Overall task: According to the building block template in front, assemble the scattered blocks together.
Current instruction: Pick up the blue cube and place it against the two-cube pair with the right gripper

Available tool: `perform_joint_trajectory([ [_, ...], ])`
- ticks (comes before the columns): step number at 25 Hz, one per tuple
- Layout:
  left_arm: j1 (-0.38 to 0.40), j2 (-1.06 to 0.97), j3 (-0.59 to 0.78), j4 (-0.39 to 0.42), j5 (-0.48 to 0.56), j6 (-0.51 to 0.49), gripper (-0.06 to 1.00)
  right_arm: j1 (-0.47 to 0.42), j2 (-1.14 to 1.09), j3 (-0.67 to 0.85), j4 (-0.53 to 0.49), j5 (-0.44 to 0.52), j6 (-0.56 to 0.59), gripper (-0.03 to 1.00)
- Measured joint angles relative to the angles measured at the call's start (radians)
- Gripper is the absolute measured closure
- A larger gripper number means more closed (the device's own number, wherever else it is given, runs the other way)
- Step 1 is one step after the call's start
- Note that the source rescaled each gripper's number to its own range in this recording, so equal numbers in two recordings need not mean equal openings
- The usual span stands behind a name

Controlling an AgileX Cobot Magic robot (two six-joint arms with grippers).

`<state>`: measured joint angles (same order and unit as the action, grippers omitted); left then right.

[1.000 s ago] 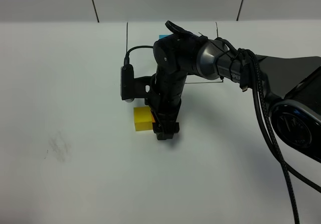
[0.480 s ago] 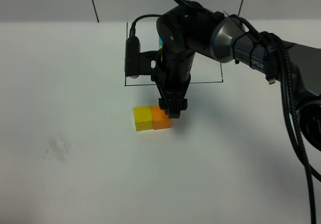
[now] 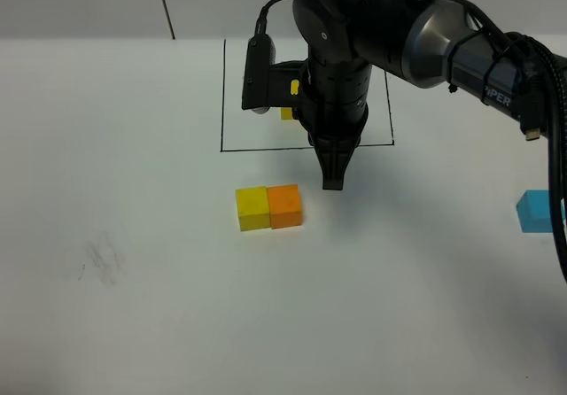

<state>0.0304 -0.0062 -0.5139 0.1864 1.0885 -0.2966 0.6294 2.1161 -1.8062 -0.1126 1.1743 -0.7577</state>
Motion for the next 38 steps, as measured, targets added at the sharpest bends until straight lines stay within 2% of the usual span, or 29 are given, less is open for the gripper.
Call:
perform_joint_trajectory([
  [4,0.000,0.000,0.000,0.000,0.000,0.000,0.94,-0.043,-0.001,0.000,0.032,0.028,0.033,0.95],
  [13,0.000,0.000,0.000,0.000,0.000,0.000,0.94,-0.149,-0.079,0.016,0.029,0.038,0.104,0.95],
  [20,0.000,0.000,0.000,0.000,0.000,0.000,0.94,-0.249,-0.214,0.238,0.002,0.034,0.161,0.95],
  [31,0.000,0.000,0.000,0.000,0.000,0.000,0.94,-0.452,-0.515,0.721,-0.001,-0.176,0.324,0.96],
  [35,0.000,0.000,0.000,0.000,0.000,0.000,0.94,-0.499,-0.580,0.855,0.001,-0.266,0.432,0.96],
  [38,0.000,0.000,0.000,0.000,0.000,0.000,0.94,-0.504,-0.592,0.901,0.002,-0.311,0.551,0.96],
])
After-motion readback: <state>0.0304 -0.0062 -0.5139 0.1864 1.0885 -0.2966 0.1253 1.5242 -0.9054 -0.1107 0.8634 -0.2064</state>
